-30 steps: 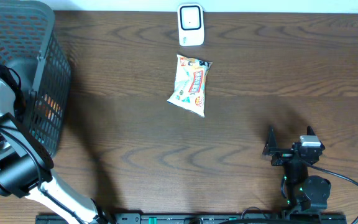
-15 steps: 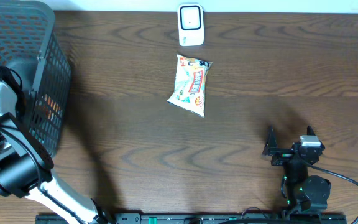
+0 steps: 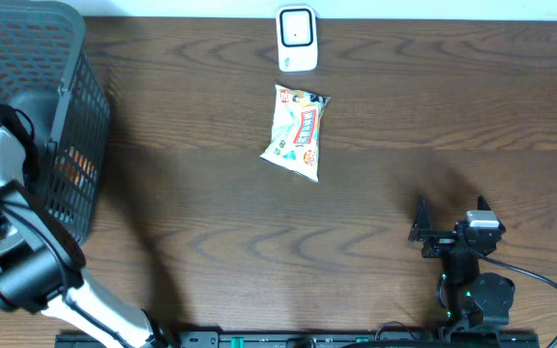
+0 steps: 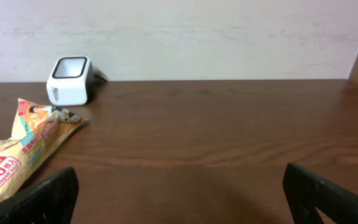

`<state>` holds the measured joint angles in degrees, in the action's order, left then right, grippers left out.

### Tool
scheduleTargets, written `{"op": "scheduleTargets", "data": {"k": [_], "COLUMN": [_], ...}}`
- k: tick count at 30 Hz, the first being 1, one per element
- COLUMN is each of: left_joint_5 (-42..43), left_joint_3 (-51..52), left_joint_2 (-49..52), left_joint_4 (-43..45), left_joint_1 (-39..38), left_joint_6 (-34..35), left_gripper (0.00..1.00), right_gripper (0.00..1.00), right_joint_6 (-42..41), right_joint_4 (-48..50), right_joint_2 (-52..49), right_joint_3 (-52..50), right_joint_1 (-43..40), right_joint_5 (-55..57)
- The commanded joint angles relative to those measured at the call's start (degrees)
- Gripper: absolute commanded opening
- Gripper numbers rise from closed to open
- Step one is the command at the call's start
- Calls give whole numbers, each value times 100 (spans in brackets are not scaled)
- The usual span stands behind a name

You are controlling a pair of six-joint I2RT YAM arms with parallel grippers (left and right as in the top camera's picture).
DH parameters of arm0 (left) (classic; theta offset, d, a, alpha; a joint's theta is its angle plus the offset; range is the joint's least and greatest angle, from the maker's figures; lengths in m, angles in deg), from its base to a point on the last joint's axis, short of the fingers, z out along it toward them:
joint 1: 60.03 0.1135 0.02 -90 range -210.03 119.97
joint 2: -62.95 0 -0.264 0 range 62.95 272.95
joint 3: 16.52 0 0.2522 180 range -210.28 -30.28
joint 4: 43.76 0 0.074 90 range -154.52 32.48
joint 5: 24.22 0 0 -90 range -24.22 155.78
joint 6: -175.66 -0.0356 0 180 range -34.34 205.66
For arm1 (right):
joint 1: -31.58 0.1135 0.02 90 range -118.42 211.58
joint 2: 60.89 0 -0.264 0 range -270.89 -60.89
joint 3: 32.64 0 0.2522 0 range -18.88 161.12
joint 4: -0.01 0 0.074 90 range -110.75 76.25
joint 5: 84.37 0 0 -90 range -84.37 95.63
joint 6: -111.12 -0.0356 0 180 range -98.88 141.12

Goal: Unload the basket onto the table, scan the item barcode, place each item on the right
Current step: 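Grasp the green wet-wipes pack with the left gripper, then carry the wipes pack out and set it left of the snack bag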

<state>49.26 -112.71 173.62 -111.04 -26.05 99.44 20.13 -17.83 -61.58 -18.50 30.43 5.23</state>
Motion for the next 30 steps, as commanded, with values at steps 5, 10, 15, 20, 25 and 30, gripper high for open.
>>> {"op": "scheduleTargets", "data": {"k": [5, 10, 15, 20, 25, 30], "left_joint_5": [463, 1716, 2782, 4013, 3985, 3982], "left_joint_3": [-306, -306, -304, -304, -304, -304], "left_joint_2": [-2151, -3268, -4011, -4186, -3886, -3303], "left_joint_4": [654, 1512, 2341, 2924, 2933, 2656], "left_joint_1": [-68, -68, -101, -741, -1961, -3047], "left_joint_6": [503, 647, 1655, 2081, 1416, 761], "left_gripper": [8, 7, 8, 8, 7, 7], "right_gripper": [99, 99, 99, 99, 99, 99], "right_joint_6": [44, 46, 44, 44, 44, 44], "right_joint_4": [-26, -26, -26, -26, -26, -26], "right_joint_2": [28, 31, 31, 28, 31, 28], "right_joint_3": [-7, -7, -7, -7, -7, -7], "right_joint_1": [44, 44, 44, 44, 44, 44], "right_joint_5": [4, 4, 4, 4, 4, 4]}}
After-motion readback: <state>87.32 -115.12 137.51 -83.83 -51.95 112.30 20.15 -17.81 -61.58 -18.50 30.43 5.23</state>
